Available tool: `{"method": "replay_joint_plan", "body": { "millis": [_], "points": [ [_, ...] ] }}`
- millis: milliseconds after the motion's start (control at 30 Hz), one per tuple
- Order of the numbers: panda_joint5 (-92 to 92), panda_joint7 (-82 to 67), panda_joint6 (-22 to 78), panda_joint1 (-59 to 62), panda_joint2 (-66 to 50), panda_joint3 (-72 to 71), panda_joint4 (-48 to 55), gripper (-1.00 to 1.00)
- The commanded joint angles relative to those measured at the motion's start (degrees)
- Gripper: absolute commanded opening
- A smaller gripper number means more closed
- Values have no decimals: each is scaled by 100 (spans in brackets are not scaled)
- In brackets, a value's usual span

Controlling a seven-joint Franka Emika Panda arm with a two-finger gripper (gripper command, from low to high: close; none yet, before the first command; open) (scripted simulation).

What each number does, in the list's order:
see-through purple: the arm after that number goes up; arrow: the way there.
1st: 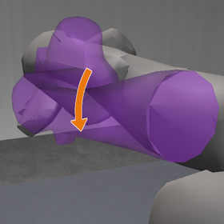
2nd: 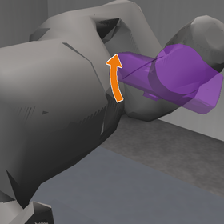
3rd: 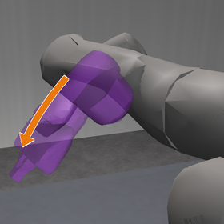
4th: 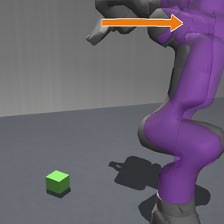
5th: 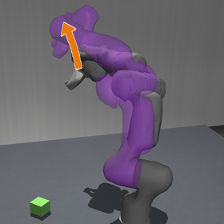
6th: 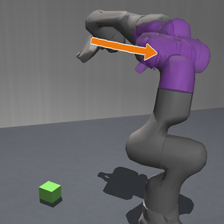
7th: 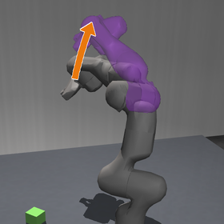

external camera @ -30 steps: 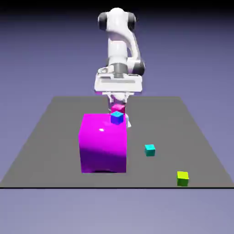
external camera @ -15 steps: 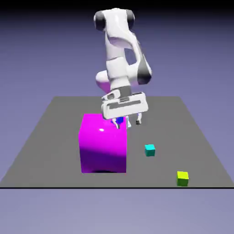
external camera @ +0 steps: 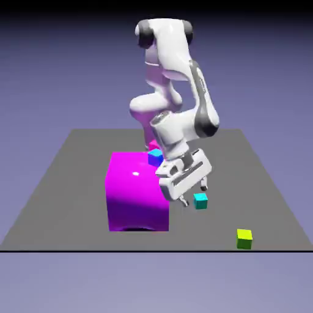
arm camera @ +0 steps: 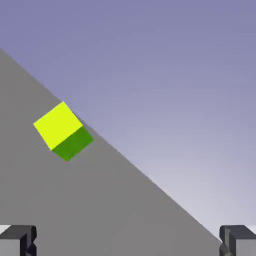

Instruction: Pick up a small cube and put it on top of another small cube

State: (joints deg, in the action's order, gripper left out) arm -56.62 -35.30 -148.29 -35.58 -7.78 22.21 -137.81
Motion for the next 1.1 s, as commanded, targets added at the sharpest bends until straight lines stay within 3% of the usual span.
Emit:
{"method": "replay_joint_plan", "body": {
  "millis": [0,633,867,900,1067],
  "points": [
    [-182,-250,83,-110,-130,71,74,0],
    [-3629,-4984,1648,-2234,-2592,1424,1486,0],
    [-4449,-5345,1631,-2117,-3616,981,2195,0],
    [-4449,-5345,1631,-2117,-3616,981,2195,-100],
    [-3812,-5124,1675,-2256,-2786,1384,1615,-100]
  ]
}}
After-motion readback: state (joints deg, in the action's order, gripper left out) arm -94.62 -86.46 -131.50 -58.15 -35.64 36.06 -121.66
